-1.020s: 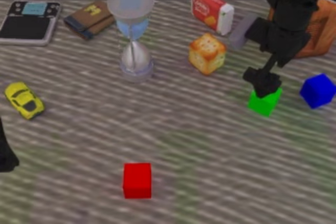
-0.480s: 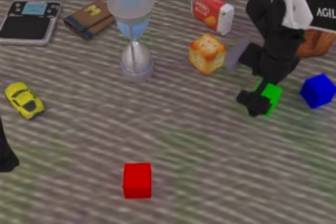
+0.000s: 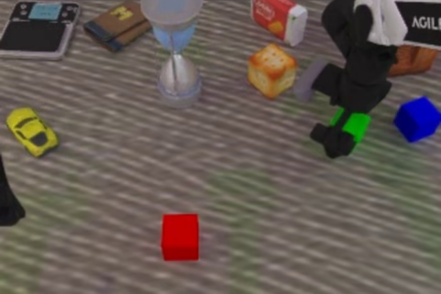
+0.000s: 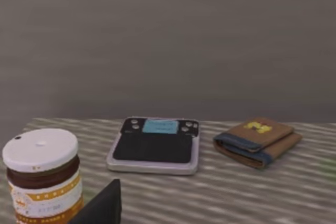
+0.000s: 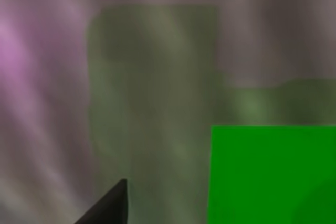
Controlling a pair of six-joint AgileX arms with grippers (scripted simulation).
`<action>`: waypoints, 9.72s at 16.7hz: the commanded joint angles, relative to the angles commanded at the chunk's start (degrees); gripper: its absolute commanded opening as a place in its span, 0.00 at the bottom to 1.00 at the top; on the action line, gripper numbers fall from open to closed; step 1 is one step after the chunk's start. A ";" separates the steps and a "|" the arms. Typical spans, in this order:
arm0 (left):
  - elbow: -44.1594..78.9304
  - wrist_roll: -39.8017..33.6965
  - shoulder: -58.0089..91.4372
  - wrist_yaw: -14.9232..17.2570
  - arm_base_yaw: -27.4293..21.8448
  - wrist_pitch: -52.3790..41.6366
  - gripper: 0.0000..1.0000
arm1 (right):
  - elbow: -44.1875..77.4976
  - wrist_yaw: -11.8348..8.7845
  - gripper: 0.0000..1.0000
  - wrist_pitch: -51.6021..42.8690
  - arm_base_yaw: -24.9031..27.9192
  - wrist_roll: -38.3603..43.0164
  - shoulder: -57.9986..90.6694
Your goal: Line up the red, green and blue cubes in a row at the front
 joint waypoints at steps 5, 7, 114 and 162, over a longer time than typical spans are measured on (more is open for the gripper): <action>0.00 0.00 0.00 0.00 0.00 0.00 1.00 | 0.00 0.00 0.40 0.00 0.00 0.00 0.00; 0.00 0.00 0.00 0.00 0.00 0.00 1.00 | 0.00 0.00 0.25 0.00 0.00 0.00 0.00; 0.00 0.00 0.00 0.00 0.00 0.00 1.00 | 3.18 -0.17 1.00 -13.27 -1.92 11.76 -9.04; 0.00 0.00 0.00 0.00 0.00 0.00 1.00 | -0.79 -0.47 0.00 0.62 -14.57 17.88 -1.59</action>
